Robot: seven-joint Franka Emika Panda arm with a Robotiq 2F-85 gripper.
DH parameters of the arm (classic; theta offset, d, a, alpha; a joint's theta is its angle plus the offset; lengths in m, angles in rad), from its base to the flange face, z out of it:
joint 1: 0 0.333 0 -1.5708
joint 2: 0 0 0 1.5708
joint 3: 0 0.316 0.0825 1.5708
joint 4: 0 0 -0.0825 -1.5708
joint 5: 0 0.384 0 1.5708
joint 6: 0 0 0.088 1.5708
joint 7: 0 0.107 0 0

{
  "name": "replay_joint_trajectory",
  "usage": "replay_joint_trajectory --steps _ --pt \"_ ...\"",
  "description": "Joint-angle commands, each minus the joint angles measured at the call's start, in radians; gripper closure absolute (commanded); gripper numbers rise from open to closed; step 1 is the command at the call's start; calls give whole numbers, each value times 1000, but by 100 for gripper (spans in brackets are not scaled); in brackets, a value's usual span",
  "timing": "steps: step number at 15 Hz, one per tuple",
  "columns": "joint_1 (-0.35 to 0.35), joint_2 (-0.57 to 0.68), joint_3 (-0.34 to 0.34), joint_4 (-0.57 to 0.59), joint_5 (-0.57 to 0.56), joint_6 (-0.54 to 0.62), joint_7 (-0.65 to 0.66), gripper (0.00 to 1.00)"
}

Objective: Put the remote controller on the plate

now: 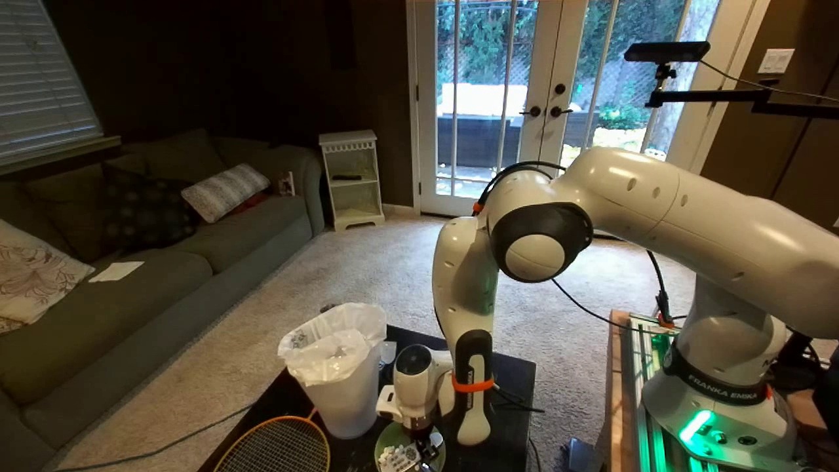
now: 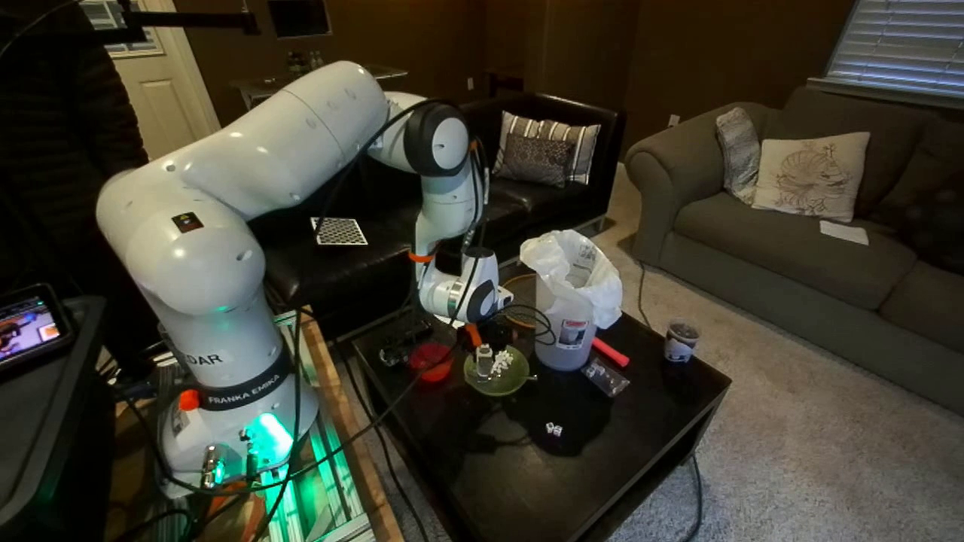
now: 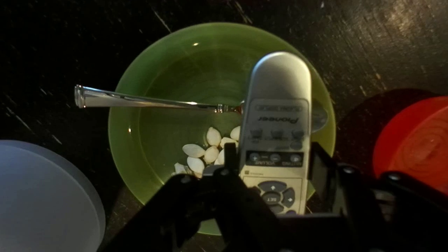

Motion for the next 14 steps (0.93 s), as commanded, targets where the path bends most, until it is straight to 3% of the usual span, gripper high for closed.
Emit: replay_joint_trajectory --steps 1,9,10,11,14 --pt "-104 62 72 100 -65 -78 -74 73" --pt "-208 143 165 178 -82 -170 -177 73" --pt "-216 146 173 184 -83 -177 -191 41" --pt "-215 145 173 187 -82 -177 -199 23" --pt "-189 117 143 148 -77 -138 -182 4"
